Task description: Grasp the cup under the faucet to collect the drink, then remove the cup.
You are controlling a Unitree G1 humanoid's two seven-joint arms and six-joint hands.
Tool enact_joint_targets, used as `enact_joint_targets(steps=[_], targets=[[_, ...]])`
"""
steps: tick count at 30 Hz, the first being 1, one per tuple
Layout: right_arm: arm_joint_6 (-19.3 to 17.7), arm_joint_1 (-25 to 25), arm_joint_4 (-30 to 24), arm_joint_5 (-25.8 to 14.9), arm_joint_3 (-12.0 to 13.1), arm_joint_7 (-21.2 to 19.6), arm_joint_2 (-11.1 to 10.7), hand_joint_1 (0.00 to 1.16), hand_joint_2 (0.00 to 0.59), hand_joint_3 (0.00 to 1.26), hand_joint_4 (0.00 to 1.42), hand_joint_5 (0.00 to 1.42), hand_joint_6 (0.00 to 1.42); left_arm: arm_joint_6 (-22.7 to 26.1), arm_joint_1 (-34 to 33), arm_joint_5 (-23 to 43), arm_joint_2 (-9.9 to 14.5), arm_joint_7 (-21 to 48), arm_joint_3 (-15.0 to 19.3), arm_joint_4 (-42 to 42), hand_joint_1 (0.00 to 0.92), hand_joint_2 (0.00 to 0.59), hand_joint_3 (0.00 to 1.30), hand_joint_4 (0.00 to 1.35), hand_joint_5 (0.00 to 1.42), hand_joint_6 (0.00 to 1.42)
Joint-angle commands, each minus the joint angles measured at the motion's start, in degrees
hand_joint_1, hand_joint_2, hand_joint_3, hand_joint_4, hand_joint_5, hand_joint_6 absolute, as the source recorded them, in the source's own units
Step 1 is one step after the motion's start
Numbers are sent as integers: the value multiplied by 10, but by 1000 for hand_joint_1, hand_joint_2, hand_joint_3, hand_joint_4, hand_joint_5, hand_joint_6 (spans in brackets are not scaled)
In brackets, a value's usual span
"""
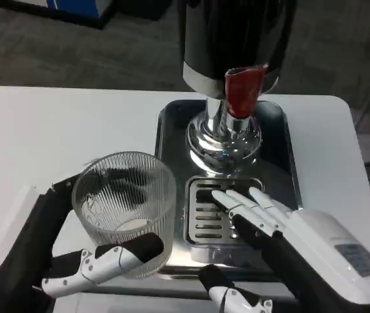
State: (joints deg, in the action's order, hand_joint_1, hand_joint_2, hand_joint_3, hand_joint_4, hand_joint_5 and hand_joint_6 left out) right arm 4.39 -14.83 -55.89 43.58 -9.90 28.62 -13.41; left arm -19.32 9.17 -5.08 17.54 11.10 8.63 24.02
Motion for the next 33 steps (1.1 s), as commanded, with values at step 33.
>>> enact_joint_targets(steps=[33], targets=[[16,1,4,5,-8,-4,3,252,436,103,85,0,0,-1,-15,12,11,4,10,-23,371,180,645,627,551,110]])
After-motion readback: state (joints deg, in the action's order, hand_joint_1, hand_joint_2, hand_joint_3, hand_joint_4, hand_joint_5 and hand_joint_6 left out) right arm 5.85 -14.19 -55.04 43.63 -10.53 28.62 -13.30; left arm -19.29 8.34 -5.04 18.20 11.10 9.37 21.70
